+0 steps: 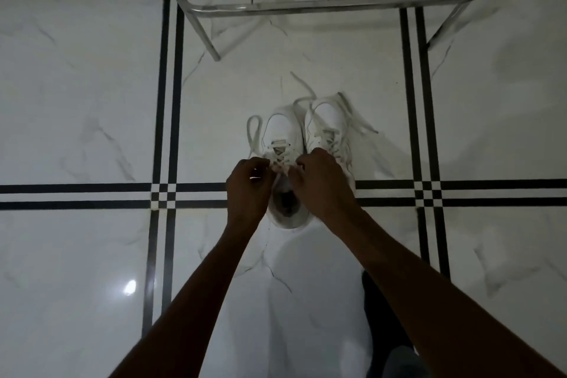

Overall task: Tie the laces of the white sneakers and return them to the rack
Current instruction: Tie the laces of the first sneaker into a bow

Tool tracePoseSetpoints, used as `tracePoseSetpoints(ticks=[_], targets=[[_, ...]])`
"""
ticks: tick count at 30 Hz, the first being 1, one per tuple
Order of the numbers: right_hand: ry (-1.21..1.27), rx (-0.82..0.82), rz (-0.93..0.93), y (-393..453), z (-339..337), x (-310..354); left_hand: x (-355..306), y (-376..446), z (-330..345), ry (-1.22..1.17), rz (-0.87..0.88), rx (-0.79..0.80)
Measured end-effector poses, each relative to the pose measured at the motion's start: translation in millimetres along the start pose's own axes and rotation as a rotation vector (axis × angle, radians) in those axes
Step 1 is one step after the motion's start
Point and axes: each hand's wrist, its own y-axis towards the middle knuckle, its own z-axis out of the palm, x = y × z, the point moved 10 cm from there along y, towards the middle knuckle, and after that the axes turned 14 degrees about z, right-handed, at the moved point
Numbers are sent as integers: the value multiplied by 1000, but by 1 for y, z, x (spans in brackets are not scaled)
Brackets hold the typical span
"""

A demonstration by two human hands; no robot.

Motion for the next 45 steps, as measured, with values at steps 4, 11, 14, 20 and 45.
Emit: tracePoseSetpoints(ticks=[4,11,14,20,45], targets=[[-67,-61,52,15,4,-3,-3,3,2,70,132,-2],[150,-71,119,24,11,-8,-15,12,5,199,308,-23],[256,-131,105,16,5,-12,-22,12,4,307,368,-4],[300,-105,118,12,-1,-15,-28,14,5,372,371,22],[799,122,55,2,13,-8,2,-8,-18,-170,99,-75]])
